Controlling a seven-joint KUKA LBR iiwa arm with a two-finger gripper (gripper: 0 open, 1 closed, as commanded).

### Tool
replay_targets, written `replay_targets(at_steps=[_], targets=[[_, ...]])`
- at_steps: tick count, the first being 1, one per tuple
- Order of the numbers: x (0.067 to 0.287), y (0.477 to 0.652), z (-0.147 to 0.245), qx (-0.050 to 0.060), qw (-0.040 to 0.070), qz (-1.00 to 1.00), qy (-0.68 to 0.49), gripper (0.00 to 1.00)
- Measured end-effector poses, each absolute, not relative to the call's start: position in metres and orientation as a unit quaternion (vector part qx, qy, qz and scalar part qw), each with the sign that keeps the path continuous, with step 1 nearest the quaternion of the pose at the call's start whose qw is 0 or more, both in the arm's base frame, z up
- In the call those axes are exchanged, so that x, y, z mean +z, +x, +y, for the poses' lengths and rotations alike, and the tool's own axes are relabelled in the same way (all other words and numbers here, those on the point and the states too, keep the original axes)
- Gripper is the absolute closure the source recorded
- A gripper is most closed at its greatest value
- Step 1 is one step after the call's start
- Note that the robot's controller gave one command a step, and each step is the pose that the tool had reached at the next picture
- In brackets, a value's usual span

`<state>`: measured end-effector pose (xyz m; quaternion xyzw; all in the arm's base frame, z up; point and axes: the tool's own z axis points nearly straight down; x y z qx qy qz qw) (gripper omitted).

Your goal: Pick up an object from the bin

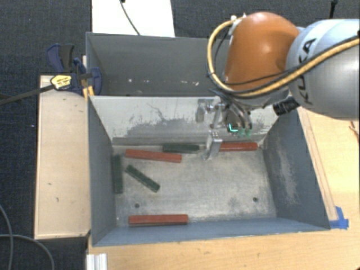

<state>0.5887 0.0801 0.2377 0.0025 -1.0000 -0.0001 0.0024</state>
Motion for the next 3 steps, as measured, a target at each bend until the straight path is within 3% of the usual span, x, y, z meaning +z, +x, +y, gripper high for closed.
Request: replay_targets(at_steps=[1, 2, 3], targets=[[0.067, 0.57, 0.097, 0.0, 0.002, -0.999, -0.048, 0.0], [0.071, 0.592, 0.171, -0.001, -0.003, -0.998, -0.065, 0.0], [0.071, 0.591, 0.167, -0.001, -0.001, -0.998, -0.069, 1.0]])
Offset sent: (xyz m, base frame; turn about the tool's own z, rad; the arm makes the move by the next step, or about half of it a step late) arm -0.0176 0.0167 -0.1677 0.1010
